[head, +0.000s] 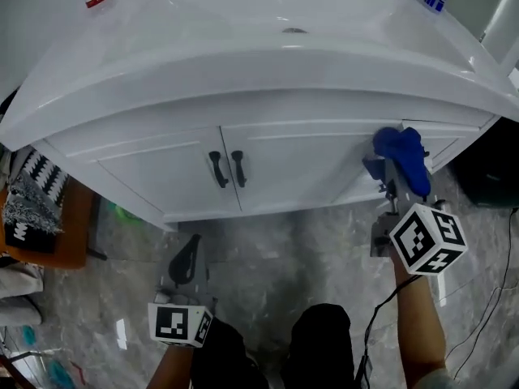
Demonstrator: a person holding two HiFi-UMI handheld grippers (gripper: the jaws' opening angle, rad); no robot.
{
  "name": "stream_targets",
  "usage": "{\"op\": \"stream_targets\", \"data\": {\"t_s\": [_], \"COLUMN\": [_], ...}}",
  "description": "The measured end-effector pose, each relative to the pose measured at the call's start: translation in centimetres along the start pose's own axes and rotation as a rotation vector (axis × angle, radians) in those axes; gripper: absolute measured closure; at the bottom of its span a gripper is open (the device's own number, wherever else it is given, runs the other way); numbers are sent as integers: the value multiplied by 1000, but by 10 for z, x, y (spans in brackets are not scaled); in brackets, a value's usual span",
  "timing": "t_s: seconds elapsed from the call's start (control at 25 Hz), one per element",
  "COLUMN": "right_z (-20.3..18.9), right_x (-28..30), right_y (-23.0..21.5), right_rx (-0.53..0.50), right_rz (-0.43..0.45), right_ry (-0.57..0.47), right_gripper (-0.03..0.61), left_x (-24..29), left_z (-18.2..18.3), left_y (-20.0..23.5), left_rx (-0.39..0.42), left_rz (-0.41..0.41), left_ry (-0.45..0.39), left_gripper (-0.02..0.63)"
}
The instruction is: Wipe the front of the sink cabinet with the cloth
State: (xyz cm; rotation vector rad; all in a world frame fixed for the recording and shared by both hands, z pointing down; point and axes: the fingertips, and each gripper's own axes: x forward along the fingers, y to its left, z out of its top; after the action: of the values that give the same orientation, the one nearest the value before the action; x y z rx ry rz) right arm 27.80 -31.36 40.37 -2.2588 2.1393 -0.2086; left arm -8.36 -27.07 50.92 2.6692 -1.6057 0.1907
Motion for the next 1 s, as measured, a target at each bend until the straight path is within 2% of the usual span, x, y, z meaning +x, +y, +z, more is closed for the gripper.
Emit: {"op": "stream_targets", "data": {"t_s": [0.24, 0.56, 0.72, 1.0], "right_z": [2, -2, -6, -12], "right_x": [18, 19, 22, 24], "right_y": [0, 7, 19, 48], "right_rx": [-56, -34, -61, -65], "right_rz": [-128, -281, -294, -252], "right_ry": [-105, -133, -130, -87], "right_gripper": [497, 509, 511, 509], "left_x": [1, -30, -36, -49], "left_z": [-45, -42, -43, -34], "left_y": [23, 40, 37, 33], "left_rx": [-22, -28, -7, -20], "left_rz": [58, 106, 115, 116], "left_ry": [-54, -50, -50, -70], "left_gripper": [603, 603, 603, 603]}}
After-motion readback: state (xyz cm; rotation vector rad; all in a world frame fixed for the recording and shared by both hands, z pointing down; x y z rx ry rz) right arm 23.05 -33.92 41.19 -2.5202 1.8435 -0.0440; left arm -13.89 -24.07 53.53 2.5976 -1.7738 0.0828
